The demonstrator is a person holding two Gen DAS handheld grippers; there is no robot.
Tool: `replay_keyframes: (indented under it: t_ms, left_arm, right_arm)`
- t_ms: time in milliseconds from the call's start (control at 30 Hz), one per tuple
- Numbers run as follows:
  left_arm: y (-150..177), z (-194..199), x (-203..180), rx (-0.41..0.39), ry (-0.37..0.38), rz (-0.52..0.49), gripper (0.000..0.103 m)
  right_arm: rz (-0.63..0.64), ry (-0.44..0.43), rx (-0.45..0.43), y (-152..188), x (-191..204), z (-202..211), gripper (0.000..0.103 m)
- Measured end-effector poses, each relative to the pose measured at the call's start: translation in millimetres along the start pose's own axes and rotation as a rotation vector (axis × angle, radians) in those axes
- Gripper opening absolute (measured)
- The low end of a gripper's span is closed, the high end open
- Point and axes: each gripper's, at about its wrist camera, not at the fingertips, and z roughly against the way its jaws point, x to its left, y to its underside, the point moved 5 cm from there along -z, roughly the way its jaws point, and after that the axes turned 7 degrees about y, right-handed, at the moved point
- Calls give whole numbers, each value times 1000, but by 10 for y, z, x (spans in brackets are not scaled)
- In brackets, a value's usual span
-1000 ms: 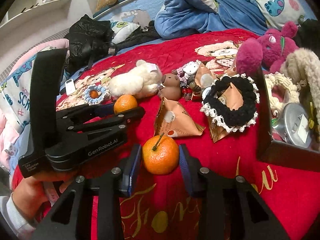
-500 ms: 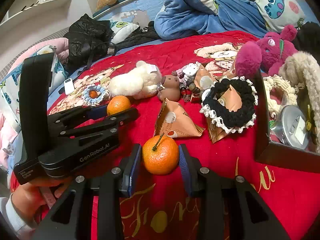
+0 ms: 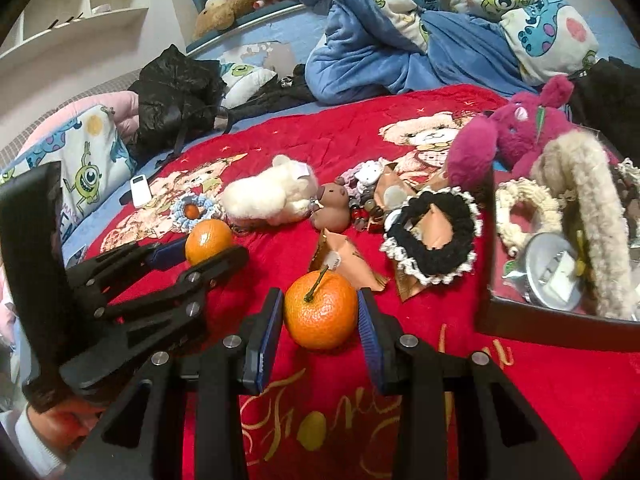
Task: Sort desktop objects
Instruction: 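Lift and carry the orange with left tool while right carries its orange to the box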
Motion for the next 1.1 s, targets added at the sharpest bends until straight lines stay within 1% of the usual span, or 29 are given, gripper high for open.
replay_keyframes:
  t_ms: [100,167,333,433,567,700,800,933,1000,1100]
  left_arm:
    - [-57,67,-180,-21,-9,-41,40]
    - [-105,104,-278,-38,-5,-52,40]
    - [-244,169,-569,-65,79,-29,40]
    - [-304,188,-798,-71,145,-18,40]
    - [-384,183,-1175,-83,238,6,40]
    - [-434,142,-1529,-81,298,5,40]
    - [-444,117,-1768,-77,321,-15,39]
    - [-459,101,-1952,-78,324,-43,40]
    - [-461,86,-1959,-76,325,-36,40]
    - [-471,68,-1906,-76,322,-21,40]
  right_arm:
    - [-42,-1,-35,-58,-114,160,36]
    - [-63,6,-53,-82,-193,255,36]
    - [-107,38,-79,-90,-473,492,36]
    - [-140,64,-101,-96,-691,659,36]
    - [-194,101,-125,-79,-1017,882,36]
    - [-244,145,-153,-38,-1335,1122,36]
    - [-259,181,-171,10,-1519,1282,36]
    - [-284,201,-180,83,-1717,1415,36]
    - [-299,214,-182,121,-1790,1443,36]
    - [-324,212,-183,146,-1848,1430,36]
